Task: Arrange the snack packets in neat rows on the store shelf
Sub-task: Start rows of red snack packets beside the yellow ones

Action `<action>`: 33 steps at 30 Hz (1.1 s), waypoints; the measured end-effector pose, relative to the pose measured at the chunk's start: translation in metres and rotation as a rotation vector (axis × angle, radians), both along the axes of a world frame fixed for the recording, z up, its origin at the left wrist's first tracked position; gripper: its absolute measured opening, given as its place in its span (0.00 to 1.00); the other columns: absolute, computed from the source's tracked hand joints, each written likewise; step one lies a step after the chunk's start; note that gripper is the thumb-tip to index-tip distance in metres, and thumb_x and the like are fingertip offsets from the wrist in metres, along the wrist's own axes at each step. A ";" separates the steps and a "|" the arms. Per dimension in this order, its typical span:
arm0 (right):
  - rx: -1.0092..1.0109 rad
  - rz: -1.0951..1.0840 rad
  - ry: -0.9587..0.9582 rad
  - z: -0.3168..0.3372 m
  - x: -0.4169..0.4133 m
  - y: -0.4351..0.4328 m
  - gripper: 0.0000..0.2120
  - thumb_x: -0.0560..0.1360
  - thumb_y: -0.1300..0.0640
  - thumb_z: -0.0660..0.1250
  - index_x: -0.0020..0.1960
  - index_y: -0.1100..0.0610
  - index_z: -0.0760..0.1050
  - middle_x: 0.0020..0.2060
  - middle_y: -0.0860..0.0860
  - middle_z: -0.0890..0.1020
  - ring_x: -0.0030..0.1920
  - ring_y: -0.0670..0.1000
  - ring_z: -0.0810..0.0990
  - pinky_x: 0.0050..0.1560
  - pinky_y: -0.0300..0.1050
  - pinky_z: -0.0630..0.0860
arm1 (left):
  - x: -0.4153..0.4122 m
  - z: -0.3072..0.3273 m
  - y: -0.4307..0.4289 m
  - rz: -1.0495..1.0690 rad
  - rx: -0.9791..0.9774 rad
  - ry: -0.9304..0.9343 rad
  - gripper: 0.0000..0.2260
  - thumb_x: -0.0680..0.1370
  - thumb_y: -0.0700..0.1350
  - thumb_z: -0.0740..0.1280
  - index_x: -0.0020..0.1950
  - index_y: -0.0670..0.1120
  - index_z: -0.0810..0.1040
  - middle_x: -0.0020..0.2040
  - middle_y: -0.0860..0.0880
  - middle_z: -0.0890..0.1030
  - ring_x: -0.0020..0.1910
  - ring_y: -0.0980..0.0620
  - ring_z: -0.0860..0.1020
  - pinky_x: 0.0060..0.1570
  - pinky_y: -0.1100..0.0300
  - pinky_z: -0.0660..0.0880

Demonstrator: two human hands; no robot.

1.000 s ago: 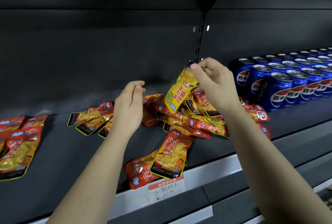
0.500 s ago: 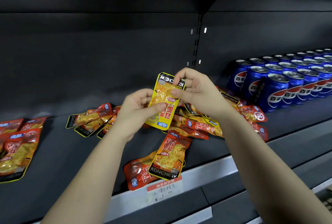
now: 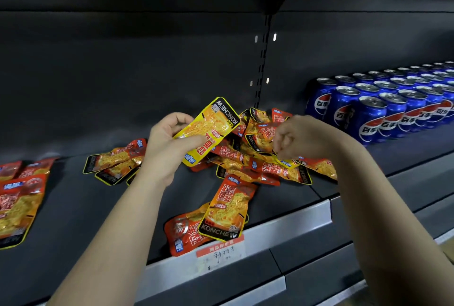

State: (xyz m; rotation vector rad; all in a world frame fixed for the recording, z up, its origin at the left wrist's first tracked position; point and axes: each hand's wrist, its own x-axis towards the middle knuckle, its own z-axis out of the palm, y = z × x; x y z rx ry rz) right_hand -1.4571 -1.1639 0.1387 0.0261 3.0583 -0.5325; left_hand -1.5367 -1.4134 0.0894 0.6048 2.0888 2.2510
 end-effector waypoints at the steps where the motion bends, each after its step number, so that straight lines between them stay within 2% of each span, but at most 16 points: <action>1: 0.051 -0.011 -0.039 -0.002 0.003 0.000 0.05 0.68 0.59 0.76 0.41 0.54 0.81 0.32 0.41 0.80 0.37 0.41 0.80 0.39 0.37 0.73 | 0.000 0.000 0.000 0.003 0.000 0.002 0.14 0.68 0.30 0.74 0.43 0.46 0.76 0.45 0.42 0.82 0.40 0.47 0.82 0.38 0.54 0.79; 5: 0.160 -0.080 -0.112 -0.016 0.005 0.000 0.12 0.63 0.56 0.80 0.42 0.55 0.80 0.36 0.44 0.80 0.39 0.44 0.77 0.36 0.40 0.71 | 0.002 0.001 0.001 0.024 0.003 0.000 0.14 0.67 0.32 0.75 0.46 0.46 0.78 0.47 0.42 0.82 0.41 0.47 0.82 0.38 0.55 0.80; 7: 0.195 -0.103 -0.116 -0.022 0.003 -0.002 0.12 0.63 0.55 0.80 0.42 0.53 0.80 0.40 0.45 0.80 0.42 0.46 0.78 0.40 0.43 0.74 | 0.003 0.001 0.001 0.022 0.007 -0.013 0.14 0.67 0.32 0.75 0.47 0.45 0.78 0.46 0.43 0.82 0.41 0.47 0.83 0.37 0.57 0.80; 12: 0.222 -0.159 -0.075 -0.024 0.001 -0.003 0.09 0.65 0.54 0.79 0.43 0.52 0.81 0.44 0.47 0.82 0.47 0.50 0.80 0.49 0.49 0.79 | 0.004 0.003 0.000 0.028 0.006 -0.031 0.14 0.67 0.34 0.76 0.49 0.44 0.79 0.46 0.45 0.84 0.41 0.49 0.83 0.36 0.58 0.80; 15: 0.250 -0.203 -0.025 -0.022 0.001 -0.003 0.04 0.68 0.57 0.75 0.41 0.57 0.83 0.40 0.52 0.84 0.43 0.53 0.82 0.48 0.53 0.82 | 0.004 0.003 -0.001 0.042 0.029 -0.041 0.16 0.66 0.34 0.77 0.50 0.46 0.79 0.45 0.48 0.83 0.41 0.50 0.83 0.36 0.58 0.80; 18: 0.191 -0.228 0.062 -0.019 0.004 -0.005 0.04 0.69 0.62 0.70 0.37 0.61 0.82 0.36 0.57 0.84 0.38 0.56 0.83 0.44 0.53 0.82 | 0.002 0.003 -0.002 0.072 0.048 -0.056 0.19 0.64 0.34 0.78 0.48 0.48 0.77 0.43 0.49 0.81 0.42 0.49 0.82 0.40 0.54 0.80; 21: 0.119 -0.210 0.201 -0.010 0.010 -0.012 0.04 0.72 0.59 0.71 0.39 0.55 0.82 0.40 0.48 0.82 0.39 0.50 0.81 0.38 0.44 0.77 | 0.002 0.003 -0.002 0.075 0.092 -0.065 0.17 0.65 0.32 0.77 0.45 0.47 0.74 0.39 0.49 0.81 0.39 0.49 0.81 0.40 0.55 0.79; 23: 0.073 -0.189 0.298 -0.001 0.014 -0.017 0.06 0.74 0.58 0.69 0.39 0.50 0.80 0.40 0.45 0.80 0.35 0.48 0.79 0.34 0.41 0.73 | 0.003 0.004 -0.002 0.066 0.120 -0.069 0.15 0.66 0.32 0.76 0.47 0.45 0.76 0.40 0.48 0.83 0.40 0.50 0.82 0.39 0.57 0.78; 25: 0.014 -0.184 0.345 0.010 0.016 -0.021 0.08 0.77 0.58 0.67 0.39 0.50 0.78 0.35 0.48 0.82 0.28 0.49 0.80 0.30 0.42 0.75 | 0.003 0.006 -0.004 0.052 0.165 -0.100 0.13 0.67 0.32 0.75 0.48 0.43 0.77 0.41 0.47 0.83 0.40 0.49 0.82 0.38 0.58 0.78; 28: -0.091 -0.193 0.336 0.025 0.016 -0.029 0.08 0.80 0.58 0.63 0.44 0.52 0.77 0.28 0.51 0.82 0.21 0.47 0.77 0.23 0.37 0.71 | 0.004 0.009 -0.006 0.034 0.246 -0.169 0.11 0.68 0.33 0.74 0.46 0.44 0.79 0.40 0.47 0.83 0.38 0.50 0.82 0.37 0.58 0.78; 30: -0.158 -0.174 0.336 0.033 0.014 -0.035 0.08 0.82 0.58 0.60 0.46 0.53 0.74 0.30 0.53 0.83 0.23 0.48 0.80 0.24 0.38 0.73 | 0.002 0.012 -0.010 0.015 0.301 -0.213 0.09 0.68 0.34 0.74 0.45 0.45 0.79 0.38 0.48 0.83 0.37 0.50 0.82 0.37 0.57 0.78; 33: -0.305 -0.087 0.326 0.040 0.011 -0.046 0.09 0.83 0.57 0.57 0.46 0.54 0.72 0.36 0.54 0.84 0.32 0.48 0.84 0.33 0.43 0.81 | 0.001 0.019 -0.020 -0.004 0.336 -0.233 0.09 0.66 0.40 0.74 0.44 0.45 0.81 0.38 0.47 0.83 0.37 0.48 0.82 0.39 0.51 0.80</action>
